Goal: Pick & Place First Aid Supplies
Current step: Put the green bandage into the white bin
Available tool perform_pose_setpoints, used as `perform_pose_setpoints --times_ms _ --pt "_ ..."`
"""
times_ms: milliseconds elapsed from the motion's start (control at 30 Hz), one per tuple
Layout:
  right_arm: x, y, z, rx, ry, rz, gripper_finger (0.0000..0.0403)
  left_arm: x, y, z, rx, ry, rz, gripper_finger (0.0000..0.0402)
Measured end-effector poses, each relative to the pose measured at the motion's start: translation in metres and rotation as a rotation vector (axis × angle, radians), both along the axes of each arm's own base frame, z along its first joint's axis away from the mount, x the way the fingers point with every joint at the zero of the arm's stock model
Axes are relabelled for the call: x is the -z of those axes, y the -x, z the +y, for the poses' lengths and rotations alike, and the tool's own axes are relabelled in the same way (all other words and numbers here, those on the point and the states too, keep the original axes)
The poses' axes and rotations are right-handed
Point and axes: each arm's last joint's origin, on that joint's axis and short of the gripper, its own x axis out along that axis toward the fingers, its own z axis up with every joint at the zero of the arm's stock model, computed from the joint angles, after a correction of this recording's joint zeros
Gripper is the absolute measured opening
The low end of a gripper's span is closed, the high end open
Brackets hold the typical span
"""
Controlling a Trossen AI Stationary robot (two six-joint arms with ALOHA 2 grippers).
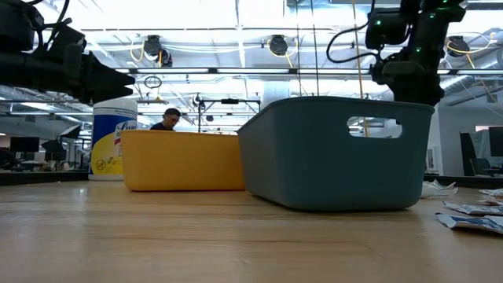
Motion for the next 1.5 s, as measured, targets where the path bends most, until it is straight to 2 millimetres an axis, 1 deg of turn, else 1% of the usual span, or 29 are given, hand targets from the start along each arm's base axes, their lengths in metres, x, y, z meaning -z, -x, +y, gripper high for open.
perform_pose_setpoints --times_ms 67,167,333,467,567,700,833,1000,1133,1300,1500 --pt "-0.004 -0.004 -0.004 -0.029 0.008 0.010 0.0322 0.000 0.000 0.000 0.000 0.000 0.000 0.0373" --pt "-0.016 -0.013 -0.020 -0.074 0.037 0.014 0.0322 0.000 0.000 0.000 0.000 0.000 0.000 0.0378" --pt "-0.036 -0.032 -0.054 -0.179 0.091 0.032 0.0322 0.000 0.000 0.000 0.000 0.000 0.000 0.0374" --pt "-0.043 -0.053 -0.084 -0.259 0.105 0.071 0.0322 0.000 0.000 0.000 0.000 0.000 0.000 0.0368" --pt "-0.043 -0.069 -0.106 -0.314 0.117 0.093 0.0322 0.000 0.000 0.000 0.000 0.000 0.000 0.0366" --pt "-0.038 -0.090 -0.132 -0.396 0.130 0.121 0.0322 0.000 0.000 0.000 0.000 0.000 0.000 0.0370" --pt "-0.031 -0.111 -0.152 -0.487 0.163 0.131 0.0322 0.000 0.000 0.000 0.000 0.000 0.000 0.0376" --pt "-0.028 -0.132 -0.171 -0.569 0.221 0.126 0.0322 0.000 0.000 0.000 0.000 0.000 0.000 0.0371" --pt "-0.023 -0.146 -0.183 -0.600 0.253 0.120 0.0322 0.000 0.000 0.000 0.000 0.000 0.000 0.0364" --pt "-0.003 -0.159 -0.195 -0.624 0.264 0.120 0.0322 0.000 0.000 0.000 0.000 0.000 0.000 0.0366" --pt "0.031 -0.172 -0.204 -0.666 0.210 0.110 0.0322 0.000 0.000 0.000 0.000 0.000 0.000 0.0374"
